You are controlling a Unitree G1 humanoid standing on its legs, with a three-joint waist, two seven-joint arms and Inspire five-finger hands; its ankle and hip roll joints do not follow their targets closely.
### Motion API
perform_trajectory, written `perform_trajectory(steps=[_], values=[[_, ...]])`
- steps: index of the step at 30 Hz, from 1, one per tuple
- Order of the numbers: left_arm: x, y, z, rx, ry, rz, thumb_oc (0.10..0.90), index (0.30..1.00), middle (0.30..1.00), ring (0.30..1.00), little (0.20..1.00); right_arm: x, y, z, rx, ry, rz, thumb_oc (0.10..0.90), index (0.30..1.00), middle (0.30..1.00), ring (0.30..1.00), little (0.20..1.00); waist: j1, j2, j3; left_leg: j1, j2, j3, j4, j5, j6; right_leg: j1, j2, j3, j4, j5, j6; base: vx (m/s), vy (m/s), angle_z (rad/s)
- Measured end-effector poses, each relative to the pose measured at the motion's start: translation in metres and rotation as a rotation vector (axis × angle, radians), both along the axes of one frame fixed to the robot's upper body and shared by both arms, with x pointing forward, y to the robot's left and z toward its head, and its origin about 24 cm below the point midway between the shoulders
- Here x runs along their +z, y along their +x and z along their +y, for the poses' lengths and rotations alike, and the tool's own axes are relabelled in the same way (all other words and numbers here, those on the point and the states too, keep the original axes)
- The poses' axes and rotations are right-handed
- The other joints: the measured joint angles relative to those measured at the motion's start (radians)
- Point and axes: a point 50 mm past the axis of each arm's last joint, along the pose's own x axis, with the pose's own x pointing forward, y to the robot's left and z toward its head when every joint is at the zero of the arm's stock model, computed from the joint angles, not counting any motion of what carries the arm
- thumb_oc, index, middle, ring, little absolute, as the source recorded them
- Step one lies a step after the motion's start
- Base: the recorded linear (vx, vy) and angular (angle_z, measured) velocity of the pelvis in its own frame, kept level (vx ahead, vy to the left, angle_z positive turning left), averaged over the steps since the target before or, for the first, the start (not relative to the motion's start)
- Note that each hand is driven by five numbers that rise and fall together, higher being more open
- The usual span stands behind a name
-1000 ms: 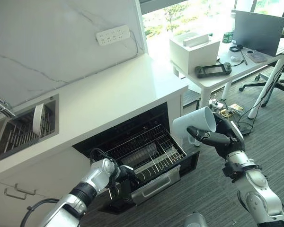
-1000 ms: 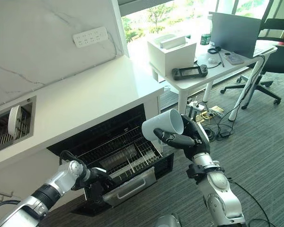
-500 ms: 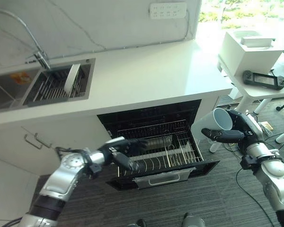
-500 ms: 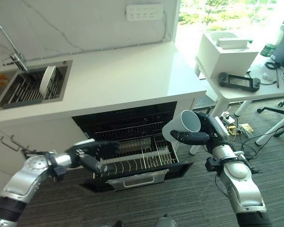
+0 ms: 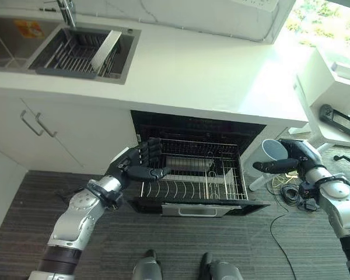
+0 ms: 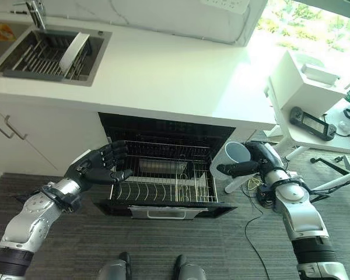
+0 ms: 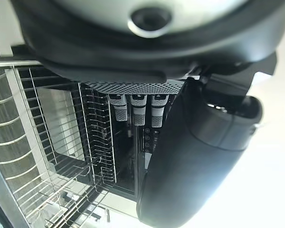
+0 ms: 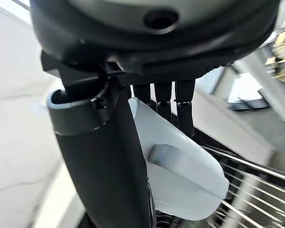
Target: Place the dishes in the dishwasher.
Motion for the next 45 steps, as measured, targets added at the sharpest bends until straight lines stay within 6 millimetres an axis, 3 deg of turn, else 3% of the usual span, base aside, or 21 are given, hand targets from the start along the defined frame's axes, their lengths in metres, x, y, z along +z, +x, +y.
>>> perform_trajectory(steps=[1, 3, 5, 7, 11, 13, 16, 22, 28, 39, 40, 41, 45], values=[[0.010, 0.002, 0.002, -0.010, 0.012, -0.037, 0.800, 0.900, 0.900, 0.900, 0.900, -0.008, 0.000, 0.001, -0.002, -0.002, 0.046, 0.400, 0.300, 0.300, 0.300, 0.300, 0.022, -0.020, 0.020, -0.028, 0.012, -0.013, 0.023, -0.003, -0.012, -0.011, 0.003, 0.004, -0.028, 0.008, -0.008, -0.24, -0.271, 0.19], [0.033, 0.010, 0.004, -0.012, 0.036, -0.121, 0.800, 0.900, 0.900, 0.900, 0.900, -0.007, 0.008, 0.000, -0.010, -0.004, 0.060, 0.400, 0.300, 0.300, 0.300, 0.300, 0.033, -0.028, 0.067, -0.090, 0.037, -0.044, 0.036, 0.024, -0.033, -0.046, 0.036, -0.007, -0.025, 0.012, -0.030, -0.20, -0.164, 0.21], [0.066, 0.020, 0.002, -0.043, 0.112, -0.231, 0.800, 0.900, 0.900, 0.900, 0.900, 0.013, 0.027, -0.004, -0.043, -0.018, 0.023, 0.400, 0.300, 0.300, 0.300, 0.300, 0.048, -0.011, 0.152, -0.143, 0.057, -0.060, 0.030, 0.052, -0.041, -0.090, 0.059, -0.030, -0.033, 0.034, -0.059, -0.16, -0.096, 0.13], [0.069, 0.022, -0.002, -0.053, 0.091, -0.239, 0.800, 0.900, 0.900, 0.900, 0.900, 0.023, 0.033, -0.005, -0.044, -0.009, 0.013, 0.400, 0.300, 0.300, 0.300, 0.300, 0.053, 0.013, 0.178, -0.153, 0.055, -0.061, 0.023, 0.070, -0.046, -0.104, 0.056, -0.029, -0.028, 0.035, -0.059, -0.18, -0.081, 0.04], [0.097, 0.029, -0.016, -0.095, 0.044, -0.350, 0.800, 0.900, 0.900, 0.900, 0.900, 0.047, 0.053, -0.014, -0.075, 0.002, 0.009, 0.400, 0.300, 0.300, 0.300, 0.300, 0.058, 0.043, 0.229, -0.187, 0.039, -0.046, 0.015, 0.082, -0.036, -0.136, 0.044, -0.027, -0.051, 0.060, -0.059, -0.10, 0.036, 0.01], [0.101, 0.030, -0.018, -0.097, 0.023, -0.364, 0.800, 0.900, 0.900, 0.900, 0.900, 0.055, 0.058, -0.015, -0.071, -0.016, 0.007, 0.400, 0.300, 0.300, 0.300, 0.300, 0.065, 0.060, 0.239, -0.188, 0.031, -0.039, 0.014, 0.082, -0.029, -0.138, 0.036, -0.026, -0.053, 0.063, -0.055, -0.10, 0.108, 0.00], [0.106, 0.029, -0.022, -0.110, -0.040, -0.388, 0.800, 0.900, 0.900, 0.900, 0.900, 0.095, 0.066, -0.023, -0.078, -0.071, -0.073, 0.400, 0.300, 0.300, 0.300, 0.300, 0.073, 0.119, 0.255, -0.186, 0.000, -0.008, -0.018, 0.093, -0.010, -0.167, 0.004, 0.006, -0.054, 0.076, -0.037, -0.09, 0.088, -0.11], [0.111, 0.027, -0.025, -0.128, -0.086, -0.434, 0.800, 0.900, 0.900, 0.900, 0.900, 0.131, 0.077, -0.017, -0.071, -0.109, -0.132, 0.400, 0.300, 0.300, 0.300, 0.300, 0.074, 0.129, 0.256, -0.209, -0.019, 0.012, -0.038, 0.100, 0.001, -0.209, -0.016, 0.020, -0.054, 0.080, -0.032, -0.06, 0.081, -0.04], [0.112, 0.028, -0.027, -0.121, -0.116, -0.449, 0.800, 0.900, 0.900, 0.900, 0.900, 0.142, 0.084, -0.013, -0.054, -0.198, -0.102, 0.400, 0.300, 0.300, 0.300, 0.300, 0.073, 0.131, 0.256, -0.204, -0.025, 0.023, -0.054, 0.104, 0.006, -0.220, -0.020, 0.031, -0.054, 0.080, -0.031, -0.02, 0.032, -0.03], [0.119, 0.028, -0.027, -0.112, -0.141, -0.488, 0.800, 0.900, 0.900, 0.900, 0.900, 0.139, 0.085, -0.014, -0.037, -0.260, -0.004, 0.400, 0.300, 0.300, 0.300, 0.300, 0.075, 0.131, 0.256, -0.205, -0.030, 0.025, -0.070, 0.109, 0.008, -0.228, -0.022, 0.033, -0.056, 0.080, -0.031, 0.00, 0.000, 0.00], [0.120, 0.028, -0.027, -0.112, -0.142, -0.490, 0.800, 0.900, 0.900, 0.900, 0.900, 0.138, 0.085, -0.014, -0.034, -0.277, 0.011, 0.422, 0.333, 0.333, 0.333, 0.333, 0.075, 0.131, 0.256, -0.205, -0.030, 0.024, -0.071, 0.109, 0.008, -0.228, -0.022, 0.033, -0.057, 0.080, -0.031, 0.00, 0.000, 0.00], [0.121, 0.028, -0.027, -0.112, -0.142, -0.492, 0.800, 0.900, 0.900, 0.900, 0.900, 0.137, 0.085, -0.014, -0.032, -0.287, 0.026, 0.800, 0.900, 0.900, 0.900, 0.900, 0.075, 0.131, 0.256, -0.205, -0.030, 0.024, -0.071, 0.109, 0.008, -0.228, -0.022, 0.033, -0.057, 0.080, -0.031, 0.00, 0.000, 0.00], [0.124, 0.028, -0.028, -0.115, -0.142, -0.503, 0.800, 0.900, 0.900, 0.900, 0.900, 0.134, 0.085, -0.016, -0.044, -0.294, 0.057, 0.800, 0.900, 0.900, 0.900, 0.900, 0.076, 0.131, 0.256, -0.205, -0.032, 0.024, -0.071, 0.110, 0.009, -0.228, -0.023, 0.033, -0.057, 0.080, -0.031, 0.00, 0.000, 0.00]])
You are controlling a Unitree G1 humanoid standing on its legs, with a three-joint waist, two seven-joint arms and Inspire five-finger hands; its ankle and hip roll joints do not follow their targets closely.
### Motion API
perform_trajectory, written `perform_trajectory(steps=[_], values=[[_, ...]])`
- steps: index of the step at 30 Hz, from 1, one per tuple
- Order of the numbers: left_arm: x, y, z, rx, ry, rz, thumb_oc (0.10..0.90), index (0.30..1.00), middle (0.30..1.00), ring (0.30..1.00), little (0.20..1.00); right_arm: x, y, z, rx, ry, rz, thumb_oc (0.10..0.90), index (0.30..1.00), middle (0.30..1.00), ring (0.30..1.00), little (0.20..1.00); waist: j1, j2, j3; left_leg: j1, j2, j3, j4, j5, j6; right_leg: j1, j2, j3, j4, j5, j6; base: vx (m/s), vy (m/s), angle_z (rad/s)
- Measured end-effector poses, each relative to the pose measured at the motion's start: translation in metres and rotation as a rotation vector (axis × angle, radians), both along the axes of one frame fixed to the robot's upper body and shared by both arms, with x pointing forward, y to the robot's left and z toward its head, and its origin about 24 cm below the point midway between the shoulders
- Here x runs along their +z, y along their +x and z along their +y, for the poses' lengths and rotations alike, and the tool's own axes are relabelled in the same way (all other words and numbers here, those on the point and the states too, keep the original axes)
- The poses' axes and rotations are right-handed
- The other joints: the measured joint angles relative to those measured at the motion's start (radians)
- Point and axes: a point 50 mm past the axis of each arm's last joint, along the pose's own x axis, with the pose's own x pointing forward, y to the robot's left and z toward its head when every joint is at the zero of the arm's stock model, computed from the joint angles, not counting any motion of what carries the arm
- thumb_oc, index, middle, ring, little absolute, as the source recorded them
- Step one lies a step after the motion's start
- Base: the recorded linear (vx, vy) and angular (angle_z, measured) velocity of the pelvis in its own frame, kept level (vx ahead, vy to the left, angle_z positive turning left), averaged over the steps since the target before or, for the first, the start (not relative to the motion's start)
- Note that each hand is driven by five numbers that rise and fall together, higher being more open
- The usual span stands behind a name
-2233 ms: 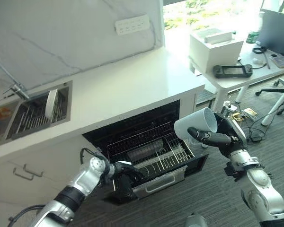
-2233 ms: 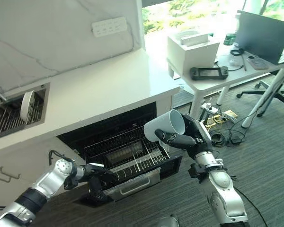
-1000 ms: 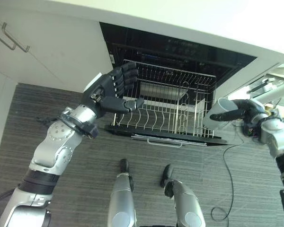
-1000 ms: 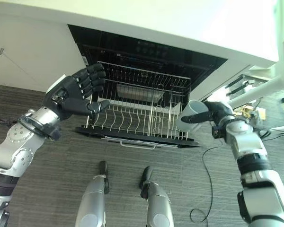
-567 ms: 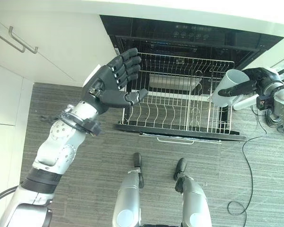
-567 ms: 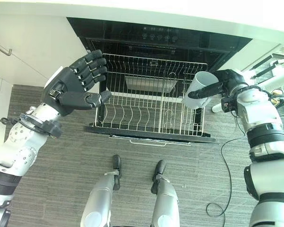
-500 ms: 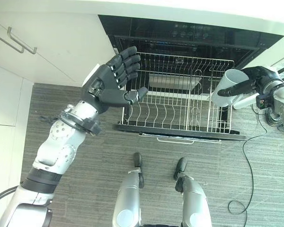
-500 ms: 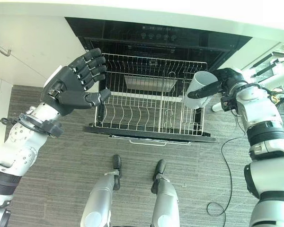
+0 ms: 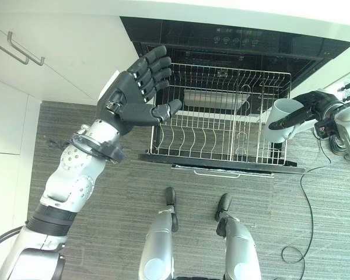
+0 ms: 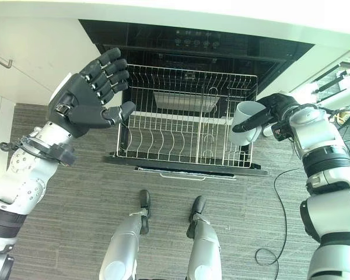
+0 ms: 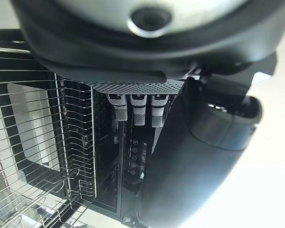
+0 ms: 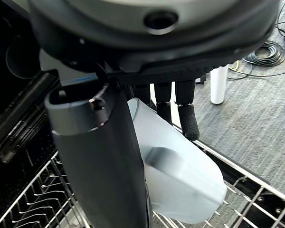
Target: Place the dishes in the dishwasher.
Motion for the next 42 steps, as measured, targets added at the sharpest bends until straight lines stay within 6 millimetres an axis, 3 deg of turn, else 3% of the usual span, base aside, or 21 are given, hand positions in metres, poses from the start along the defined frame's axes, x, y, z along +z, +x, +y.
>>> perform_trajectory(steps=[17, 23, 33, 38, 42], values=[[0.000, 0.000, 0.000, -0.005, 0.002, 0.001, 0.800, 0.900, 0.900, 0.900, 0.900, 0.020, 0.002, 0.004, 0.001, -0.060, -0.060, 0.800, 0.900, 0.900, 0.900, 0.900, -0.001, 0.000, 0.000, -0.005, 0.001, 0.000, 0.000, 0.000, 0.001, 0.000, 0.004, 0.002, -0.012, 0.005, 0.005, 0.00, 0.000, 0.00], [-0.002, -0.001, 0.000, -0.004, 0.002, 0.004, 0.800, 0.900, 0.900, 0.900, 0.900, 0.044, -0.001, 0.016, 0.063, -0.120, -0.162, 0.800, 0.900, 0.900, 0.900, 0.900, -0.003, 0.000, 0.000, -0.007, 0.001, 0.001, 0.000, 0.000, 0.001, 0.000, 0.007, 0.003, -0.020, 0.010, 0.005, 0.00, 0.000, 0.00], [-0.005, -0.007, -0.002, -0.019, 0.003, 0.004, 0.800, 0.900, 0.900, 0.900, 0.900, 0.065, -0.010, 0.030, 0.131, -0.177, -0.245, 0.800, 0.900, 0.900, 0.900, 0.900, -0.017, -0.004, 0.001, -0.007, 0.003, 0.005, 0.002, 0.000, 0.001, 0.001, 0.013, 0.007, -0.024, 0.016, 0.005, 0.00, 0.000, 0.00], [-0.006, -0.007, -0.001, -0.015, 0.002, 0.007, 0.800, 0.900, 0.900, 0.900, 0.900, 0.063, -0.016, 0.035, 0.150, -0.159, -0.279, 0.800, 0.900, 0.900, 0.900, 0.900, -0.031, -0.008, 0.002, -0.005, 0.007, 0.012, 0.003, 0.000, 0.002, 0.001, 0.018, 0.013, -0.028, 0.022, 0.002, -0.01, 0.010, -0.04], [-0.011, -0.012, 0.005, 0.003, -0.010, 0.008, 0.800, 0.900, 0.900, 0.900, 0.900, 0.045, -0.028, 0.028, 0.133, -0.084, -0.287, 0.800, 0.900, 0.900, 0.900, 0.900, -0.039, -0.013, 0.002, 0.003, 0.013, 0.014, 0.005, -0.001, 0.002, 0.008, 0.024, 0.014, -0.029, 0.023, 0.001, 0.00, 0.040, -0.03]])
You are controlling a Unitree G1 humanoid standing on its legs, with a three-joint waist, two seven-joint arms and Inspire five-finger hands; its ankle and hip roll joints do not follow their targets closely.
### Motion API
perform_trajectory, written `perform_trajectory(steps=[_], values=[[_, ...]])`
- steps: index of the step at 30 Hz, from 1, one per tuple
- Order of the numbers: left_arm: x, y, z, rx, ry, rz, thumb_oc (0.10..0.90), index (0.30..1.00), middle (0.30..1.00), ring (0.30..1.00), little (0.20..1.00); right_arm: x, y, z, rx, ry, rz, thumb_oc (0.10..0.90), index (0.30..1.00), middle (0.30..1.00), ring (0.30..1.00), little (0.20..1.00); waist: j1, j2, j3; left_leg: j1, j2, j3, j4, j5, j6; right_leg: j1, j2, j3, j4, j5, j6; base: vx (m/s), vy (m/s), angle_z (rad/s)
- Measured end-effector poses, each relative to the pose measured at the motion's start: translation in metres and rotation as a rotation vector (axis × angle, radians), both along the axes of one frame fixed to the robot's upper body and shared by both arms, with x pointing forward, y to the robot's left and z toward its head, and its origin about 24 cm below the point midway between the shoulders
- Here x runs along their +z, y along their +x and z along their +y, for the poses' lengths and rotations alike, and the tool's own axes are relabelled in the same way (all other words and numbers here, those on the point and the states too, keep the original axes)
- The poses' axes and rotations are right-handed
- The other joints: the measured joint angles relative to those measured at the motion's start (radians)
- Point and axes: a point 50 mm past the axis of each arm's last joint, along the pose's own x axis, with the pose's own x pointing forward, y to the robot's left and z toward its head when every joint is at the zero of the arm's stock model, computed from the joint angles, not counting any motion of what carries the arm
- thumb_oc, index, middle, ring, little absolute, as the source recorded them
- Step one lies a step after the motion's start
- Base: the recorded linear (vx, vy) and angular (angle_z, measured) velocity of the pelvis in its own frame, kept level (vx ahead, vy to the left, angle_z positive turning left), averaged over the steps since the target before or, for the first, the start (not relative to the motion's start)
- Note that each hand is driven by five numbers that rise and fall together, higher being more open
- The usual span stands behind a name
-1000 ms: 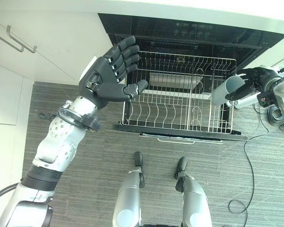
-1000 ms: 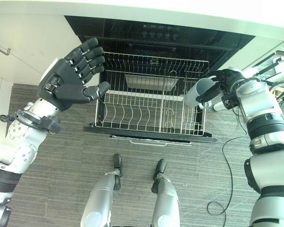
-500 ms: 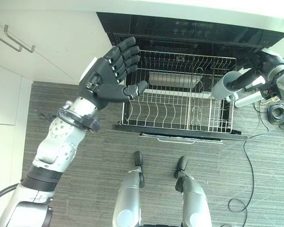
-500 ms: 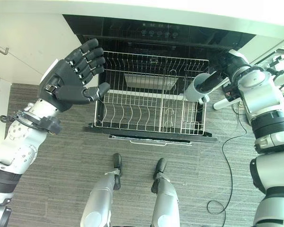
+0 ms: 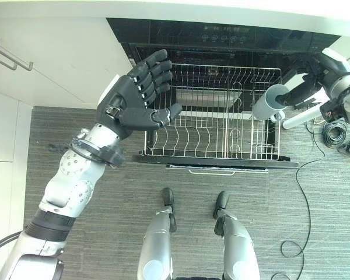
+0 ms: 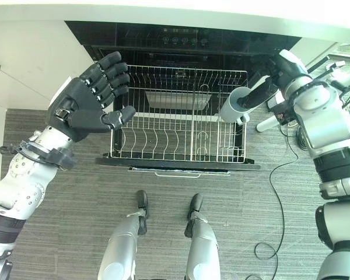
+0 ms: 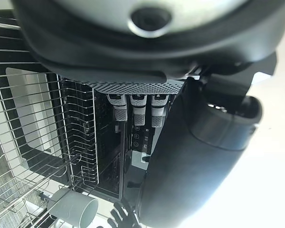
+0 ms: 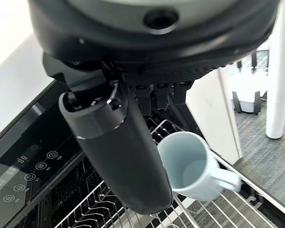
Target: Place the dishes in the dishwasher.
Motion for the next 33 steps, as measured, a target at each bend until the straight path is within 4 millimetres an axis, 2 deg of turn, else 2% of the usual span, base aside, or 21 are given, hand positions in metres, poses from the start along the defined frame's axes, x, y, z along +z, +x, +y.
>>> perform_trajectory(steps=[2, 4, 5, 7, 9, 12, 13, 14, 16, 18, 21, 24, 25, 26, 27, 28, 30, 31, 32, 33], values=[[-0.001, -0.005, 0.003, 0.010, -0.020, -0.013, 0.800, 0.900, 0.900, 0.900, 0.900, -0.016, -0.009, -0.006, -0.009, 0.085, -0.001, 0.800, 0.900, 0.900, 0.900, 0.900, -0.006, -0.003, 0.000, 0.001, 0.001, 0.000, 0.003, 0.000, 0.000, 0.003, 0.000, 0.001, 0.000, 0.001, -0.001, 0.02, 0.039, -0.01], [0.001, -0.008, 0.009, 0.032, -0.035, -0.028, 0.800, 0.900, 0.900, 0.900, 0.900, -0.041, -0.020, -0.014, -0.041, 0.191, -0.003, 0.800, 0.900, 0.900, 0.900, 0.900, -0.012, -0.010, 0.000, 0.011, 0.004, 0.007, 0.011, -0.004, 0.001, 0.012, 0.004, 0.009, 0.001, 0.003, -0.002, 0.03, 0.058, -0.10], [-0.001, -0.012, 0.013, 0.049, -0.054, -0.039, 0.800, 0.900, 0.900, 0.900, 0.900, -0.060, -0.029, -0.015, -0.052, 0.249, 0.002, 0.800, 0.900, 0.900, 0.900, 0.900, -0.016, -0.016, -0.001, 0.025, 0.006, 0.014, 0.015, -0.012, 0.000, 0.023, 0.006, 0.019, 0.001, 0.004, -0.001, 0.06, 0.137, -0.20], [-0.007, -0.025, 0.015, 0.087, -0.129, -0.093, 0.800, 0.900, 0.900, 0.900, 0.900, -0.120, -0.054, 0.000, -0.084, 0.448, 0.027, 0.800, 0.900, 0.900, 0.900, 0.900, -0.045, -0.026, -0.005, 0.049, 0.015, 0.018, 0.035, -0.037, -0.001, 0.056, 0.011, 0.024, -0.005, 0.003, 0.000, 0.09, 0.168, -0.19], [-0.008, -0.027, 0.014, 0.111, -0.134, -0.127, 0.800, 0.900, 0.900, 0.900, 0.900, -0.137, -0.059, 0.012, -0.068, 0.465, 0.072, 0.800, 0.900, 0.900, 0.900, 0.900, -0.051, -0.026, -0.006, 0.055, 0.018, 0.033, 0.043, -0.045, -0.003, 0.056, 0.012, 0.040, -0.006, 0.006, 0.004, 0.08, 0.132, -0.19], [-0.017, -0.040, 0.012, 0.131, -0.155, -0.127, 0.800, 0.900, 0.900, 0.900, 0.900, -0.157, -0.079, 0.029, -0.039, 0.510, 0.078, 0.800, 0.900, 0.900, 0.900, 0.900, -0.051, -0.026, -0.006, 0.091, 0.021, 0.043, 0.049, -0.057, -0.002, 0.089, 0.009, 0.048, -0.010, 0.005, 0.006, 0.09, 0.171, -0.10], [-0.028, -0.055, 0.015, 0.152, -0.214, -0.126, 0.800, 0.900, 0.900, 0.900, 0.900, -0.160, -0.094, 0.033, -0.026, 0.541, 0.044, 0.800, 0.900, 0.900, 0.900, 0.900, -0.050, -0.026, -0.020, 0.112, 0.020, 0.047, 0.050, -0.067, 0.000, 0.115, 0.007, 0.048, -0.022, 0.004, 0.008, 0.12, 0.367, -0.05], [-0.031, -0.058, 0.021, 0.181, -0.223, -0.119, 0.800, 0.900, 0.900, 0.900, 0.900, -0.157, -0.095, 0.033, -0.030, 0.569, -0.018, 0.800, 0.900, 0.900, 0.900, 0.900, -0.047, -0.030, -0.047, 0.122, 0.018, 0.053, 0.053, -0.076, 0.000, 0.125, 0.004, 0.050, -0.025, 0.004, 0.009, 0.11, 0.380, -0.06], [-0.036, -0.061, 0.025, 0.206, -0.248, -0.109, 0.800, 0.900, 0.900, 0.900, 0.900, -0.155, -0.096, 0.034, -0.025, 0.597, -0.072, 0.800, 0.900, 0.900, 0.900, 0.900, -0.042, -0.029, -0.097, 0.121, 0.014, 0.066, 0.069, -0.088, 0.008, 0.125, -0.002, 0.055, -0.028, 0.005, 0.014, 0.05, 0.278, -0.09], [-0.040, -0.061, 0.027, 0.215, -0.249, -0.093, 0.800, 0.900, 0.900, 0.900, 0.900, -0.149, -0.097, 0.033, -0.012, 0.593, -0.134, 0.800, 0.900, 0.900, 0.900, 0.900, -0.043, -0.030, -0.172, 0.122, -0.003, 0.069, 0.083, -0.109, 0.022, 0.131, -0.022, 0.062, -0.027, 0.005, 0.032, 0.04, 0.295, -0.03], [-0.046, -0.061, 0.025, 0.184, -0.241, -0.068, 0.800, 0.900, 0.900, 0.900, 0.900, -0.153, -0.107, 0.030, -0.045, 0.632, -0.199, 0.800, 0.900, 0.900, 0.900, 0.900, -0.040, -0.028, -0.219, 0.141, -0.037, 0.069, 0.126, -0.150, 0.043, 0.163, -0.043, 0.065, -0.030, 0.017, 0.051, 0.06, 0.291, -0.03], [-0.066, -0.067, 0.023, 0.168, -0.267, 0.027, 0.800, 0.900, 0.900, 0.900, 0.900, -0.158, -0.127, 0.029, -0.063, 0.641, -0.226, 0.800, 0.900, 0.900, 0.900, 0.900, -0.047, -0.021, -0.249, 0.164, -0.068, 0.081, 0.143, -0.186, 0.077, 0.169, -0.082, 0.082, -0.003, 0.027, 0.041, 0.07, 0.249, -0.14], [-0.082, -0.072, 0.027, 0.163, -0.237, 0.113, 0.800, 0.900, 0.900, 0.900, 0.900, -0.166, -0.134, 0.029, -0.074, 0.651, -0.209, 0.800, 0.900, 0.900, 0.900, 0.900, -0.042, -0.019, -0.268, 0.163, -0.063, 0.106, 0.199, -0.231, 0.105, 0.213, -0.082, 0.049, -0.063, 0.040, 0.023, 0.11, 0.325, -0.38], [-0.089, -0.074, 0.028, 0.172, -0.240, 0.144, 0.800, 0.900, 0.900, 0.900, 0.900, -0.167, -0.133, 0.030, -0.069, 0.649, -0.205, 0.800, 0.900, 0.900, 0.900, 0.900, -0.043, -0.005, -0.271, 0.164, -0.043, 0.125, 0.200, -0.230, 0.121, 0.217, -0.064, 0.012, -0.044, 0.032, 0.024, 0.03, 0.121, -0.46], [-0.095, -0.076, 0.029, 0.179, -0.242, 0.173, 0.800, 0.900, 0.900, 0.900, 0.900, -0.167, -0.132, 0.031, -0.065, 0.650, -0.204, 0.800, 0.900, 0.900, 0.900, 0.900, -0.042, 0.017, -0.276, 0.160, -0.018, 0.119, 0.202, -0.227, 0.127, 0.211, -0.019, -0.023, 0.023, -0.007, 0.024, 0.04, 0.000, -0.30], [-0.098, -0.077, 0.029, 0.180, -0.241, 0.190, 0.800, 0.900, 0.900, 0.900, 0.900, -0.166, -0.132, 0.031, -0.060, 0.650, -0.211, 0.800, 0.900, 0.900, 0.900, 0.900, -0.038, 0.027, -0.277, 0.167, -0.011, 0.117, 0.186, -0.221, 0.116, 0.224, 0.047, -0.028, 0.068, -0.070, 0.027, 0.04, -0.040, -0.21], [-0.098, -0.072, 0.027, 0.170, -0.253, 0.193, 0.800, 0.900, 0.900, 0.900, 0.900, -0.163, -0.131, 0.030, -0.059, 0.643, -0.238, 0.800, 0.900, 0.900, 0.900, 0.900, -0.049, 0.027, -0.277, 0.185, -0.029, 0.104, 0.139, -0.184, 0.130, 0.255, 0.149, 0.043, 0.066, -0.159, 0.010, 0.03, -0.079, 0.11], [-0.097, -0.068, 0.025, 0.161, -0.262, 0.185, 0.800, 0.900, 0.900, 0.900, 0.900, -0.161, -0.131, 0.029, -0.060, 0.639, -0.248, 0.800, 0.900, 0.900, 0.900, 0.900, -0.049, 0.025, -0.277, 0.196, -0.042, 0.106, 0.115, -0.169, 0.131, 0.259, 0.182, 0.051, 0.065, -0.183, -0.012, 0.05, -0.107, 0.17], [-0.094, -0.066, 0.023, 0.156, -0.279, 0.165, 0.800, 0.900, 0.900, 0.900, 0.900, -0.158, -0.129, 0.028, -0.048, 0.625, -0.258, 0.800, 0.900, 0.900, 0.900, 0.900, -0.042, 0.021, -0.277, 0.207, -0.058, 0.123, 0.102, -0.162, 0.135, 0.261, 0.188, 0.036, 0.056, -0.203, -0.067, 0.12, -0.160, 0.02], [-0.093, -0.066, 0.021, 0.153, -0.288, 0.159, 0.800, 0.900, 0.900, 0.900, 0.900, -0.158, -0.126, 0.027, -0.046, 0.629, -0.264, 0.800, 0.900, 0.900, 0.900, 0.900, -0.044, 0.027, -0.277, 0.215, -0.066, 0.123, 0.091, -0.164, 0.127, 0.261, 0.176, 0.022, 0.061, -0.204, -0.068, 0.17, -0.179, -0.06]])
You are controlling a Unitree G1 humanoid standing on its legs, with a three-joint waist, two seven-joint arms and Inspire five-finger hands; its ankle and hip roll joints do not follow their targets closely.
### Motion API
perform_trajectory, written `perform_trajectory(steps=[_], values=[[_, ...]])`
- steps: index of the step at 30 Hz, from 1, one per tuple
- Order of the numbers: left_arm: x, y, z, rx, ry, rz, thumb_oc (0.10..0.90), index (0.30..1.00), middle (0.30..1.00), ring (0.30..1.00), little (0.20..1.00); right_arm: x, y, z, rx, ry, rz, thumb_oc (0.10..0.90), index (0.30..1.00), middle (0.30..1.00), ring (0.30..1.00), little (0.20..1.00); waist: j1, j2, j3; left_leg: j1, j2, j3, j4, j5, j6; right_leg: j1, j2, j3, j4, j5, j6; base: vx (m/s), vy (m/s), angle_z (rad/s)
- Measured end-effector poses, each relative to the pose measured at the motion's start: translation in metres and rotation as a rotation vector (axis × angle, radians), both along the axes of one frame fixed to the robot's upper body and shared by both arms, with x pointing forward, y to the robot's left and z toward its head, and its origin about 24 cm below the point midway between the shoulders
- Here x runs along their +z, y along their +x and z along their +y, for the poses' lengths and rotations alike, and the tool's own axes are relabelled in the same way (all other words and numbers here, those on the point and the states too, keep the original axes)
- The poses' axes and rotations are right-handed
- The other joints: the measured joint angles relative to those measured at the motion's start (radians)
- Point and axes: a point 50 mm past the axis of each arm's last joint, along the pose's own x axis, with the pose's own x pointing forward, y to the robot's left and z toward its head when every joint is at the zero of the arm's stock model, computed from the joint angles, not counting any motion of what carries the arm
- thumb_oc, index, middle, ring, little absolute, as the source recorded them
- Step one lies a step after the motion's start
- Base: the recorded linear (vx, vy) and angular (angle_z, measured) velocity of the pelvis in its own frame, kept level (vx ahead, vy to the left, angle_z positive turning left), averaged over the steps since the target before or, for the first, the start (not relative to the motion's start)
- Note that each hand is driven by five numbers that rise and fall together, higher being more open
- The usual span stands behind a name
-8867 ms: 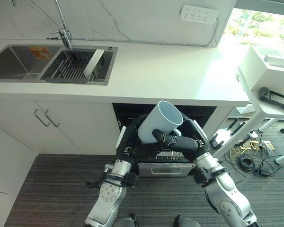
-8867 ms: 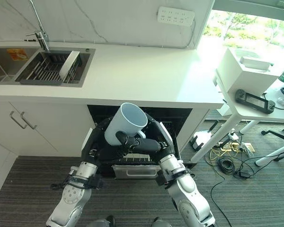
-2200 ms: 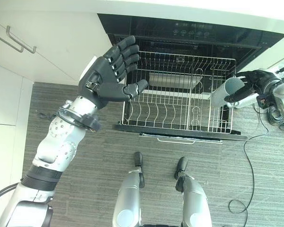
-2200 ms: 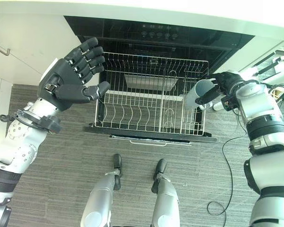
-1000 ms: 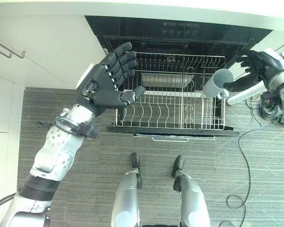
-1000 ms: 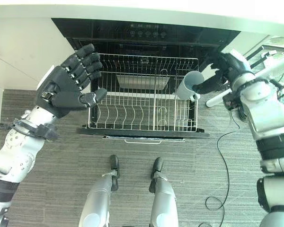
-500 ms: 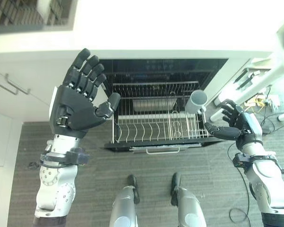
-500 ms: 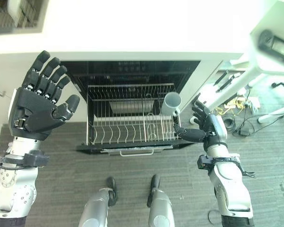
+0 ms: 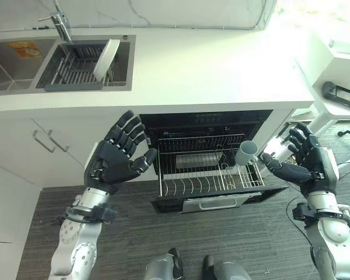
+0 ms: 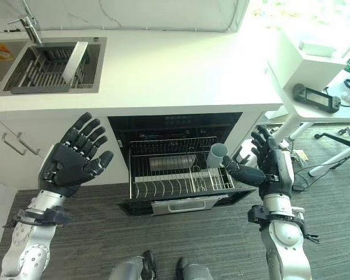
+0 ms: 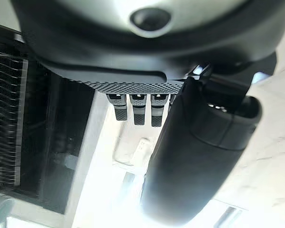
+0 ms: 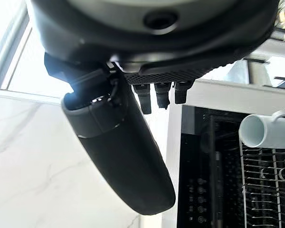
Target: Place the dishes in the dishwasher.
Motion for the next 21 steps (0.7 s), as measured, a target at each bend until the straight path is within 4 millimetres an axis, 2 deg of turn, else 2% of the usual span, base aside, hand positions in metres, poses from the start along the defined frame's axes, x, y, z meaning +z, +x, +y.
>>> perform_trajectory(steps=[6, 8, 10, 11, 12, 13, 14, 16, 17, 18, 19, 20, 21], values=[[-0.001, -0.010, 0.003, 0.008, -0.001, 0.004, 0.800, 0.900, 0.900, 0.900, 0.900, -0.010, -0.014, -0.007, -0.016, 0.003, 0.040, 0.800, 0.900, 0.900, 0.900, 0.900, 0.001, -0.019, -0.002, 0.048, -0.028, -0.004, -0.066, 0.025, -0.017, 0.028, -0.015, -0.004, 0.006, -0.013, -0.010, 0.12, -0.106, 0.04], [-0.003, -0.010, -0.002, -0.030, 0.004, 0.005, 0.800, 0.900, 0.900, 0.900, 0.900, -0.008, -0.013, -0.008, -0.017, -0.009, 0.039, 0.800, 0.900, 0.900, 0.900, 0.900, 0.002, -0.024, -0.002, 0.087, -0.053, -0.005, -0.125, 0.069, -0.011, 0.042, -0.030, -0.005, 0.014, -0.016, -0.012, 0.11, -0.021, 0.15], [-0.002, -0.009, -0.006, -0.057, 0.006, -0.004, 0.800, 0.900, 0.900, 0.900, 0.900, -0.003, -0.010, -0.009, -0.015, -0.025, 0.023, 0.800, 0.900, 0.900, 0.900, 0.900, 0.007, -0.039, 0.006, 0.109, -0.073, -0.001, -0.148, 0.102, -0.073, 0.061, -0.067, -0.011, 0.002, -0.019, -0.019, 0.15, 0.166, 0.16], [-0.002, -0.009, -0.006, -0.058, 0.009, -0.002, 0.800, 0.900, 0.900, 0.900, 0.900, -0.001, -0.008, -0.008, -0.012, -0.020, 0.015, 0.800, 0.900, 0.900, 0.900, 0.900, -0.002, -0.057, 0.016, 0.092, -0.044, 0.005, -0.079, 0.058, -0.102, 0.085, -0.081, -0.021, -0.009, -0.013, -0.021, 0.08, 0.328, 0.16], [0.000, -0.011, -0.005, -0.057, 0.014, -0.009, 0.800, 0.900, 0.900, 0.900, 0.900, 0.005, -0.007, -0.010, -0.011, -0.034, 0.002, 0.800, 0.900, 0.900, 0.900, 0.900, -0.005, -0.061, 0.019, 0.086, 0.089, -0.008, -0.015, 0.024, -0.139, 0.104, -0.076, -0.021, -0.012, -0.016, -0.019, 0.08, 0.421, 0.01], [0.003, -0.016, -0.008, -0.066, 0.014, -0.020, 0.800, 0.900, 0.900, 0.900, 0.900, 0.012, -0.006, -0.015, -0.013, -0.058, -0.014, 0.800, 0.900, 0.900, 0.900, 0.900, -0.007, -0.048, 0.018, 0.060, 0.197, -0.074, -0.042, 0.025, -0.200, 0.087, -0.068, 0.002, -0.007, -0.019, -0.012, 0.15, 0.585, -0.26], [0.001, -0.016, -0.009, -0.069, 0.009, -0.016, 0.800, 0.900, 0.900, 0.900, 0.900, 0.013, -0.006, -0.019, -0.028, -0.063, -0.012, 0.800, 0.900, 0.900, 0.900, 0.900, -0.004, -0.045, 0.020, 0.037, 0.237, -0.169, -0.076, 0.039, -0.237, 0.076, -0.081, 0.037, -0.009, -0.023, -0.005, 0.16, 0.498, -0.46], [0.001, -0.014, -0.010, -0.072, -0.009, -0.020, 0.800, 0.900, 0.900, 0.900, 0.900, 0.018, -0.003, -0.020, -0.028, -0.074, -0.019, 0.800, 0.900, 0.900, 0.900, 0.900, -0.003, -0.035, 0.019, 0.003, 0.268, -0.219, -0.096, 0.056, -0.250, 0.060, -0.095, 0.072, 0.001, -0.020, 0.018, 0.13, 0.389, -0.45], [0.001, -0.014, -0.010, -0.073, -0.012, -0.021, 0.800, 0.900, 0.900, 0.900, 0.900, 0.018, -0.003, -0.020, -0.028, -0.075, -0.020, 0.800, 0.900, 0.900, 0.900, 0.900, -0.002, -0.034, 0.019, 0.001, 0.268, -0.221, -0.099, 0.060, -0.245, 0.058, -0.097, 0.077, 0.005, -0.019, 0.020, 0.10, 0.326, -0.47], [0.001, -0.014, -0.011, -0.077, -0.027, -0.027, 0.800, 0.900, 0.900, 0.900, 0.900, 0.022, -0.002, -0.021, -0.024, -0.093, -0.024, 0.800, 0.900, 0.900, 0.900, 0.900, -0.005, -0.020, 0.019, 0.001, 0.281, -0.229, -0.128, 0.079, -0.219, 0.049, -0.110, 0.098, 0.020, -0.021, 0.052, 0.10, 0.384, -0.44], [0.000, -0.014, -0.012, -0.078, -0.038, -0.028, 0.800, 0.900, 0.900, 0.900, 0.900, 0.025, -0.001, -0.023, -0.029, -0.109, -0.026, 0.800, 0.900, 0.900, 0.900, 0.900, -0.014, 0.003, 0.017, -0.006, 0.288, -0.224, -0.127, 0.115, -0.227, 0.051, -0.121, 0.113, 0.028, -0.024, 0.088, 0.10, 0.412, -0.60], [0.002, -0.014, -0.010, -0.074, -0.031, -0.033, 0.800, 0.900, 0.900, 0.900, 0.900, 0.022, -0.001, -0.022, -0.034, -0.093, -0.019, 0.800, 0.900, 0.900, 0.900, 0.900, -0.021, -0.020, 0.017, -0.005, 0.246, -0.210, -0.086, 0.156, -0.278, 0.045, -0.160, 0.151, 0.029, -0.025, 0.109, 0.12, 0.609, -0.42], [0.004, -0.011, -0.008, -0.069, -0.030, -0.046, 0.800, 0.900, 0.900, 0.900, 0.900, 0.020, -0.001, -0.021, -0.036, -0.080, -0.014, 0.800, 0.900, 0.900, 0.900, 0.900, -0.024, -0.041, 0.016, -0.019, 0.208, -0.192, -0.039, 0.124, -0.248, 0.054, -0.198, 0.162, -0.012, -0.002, 0.120, 0.09, 0.601, -0.43]])
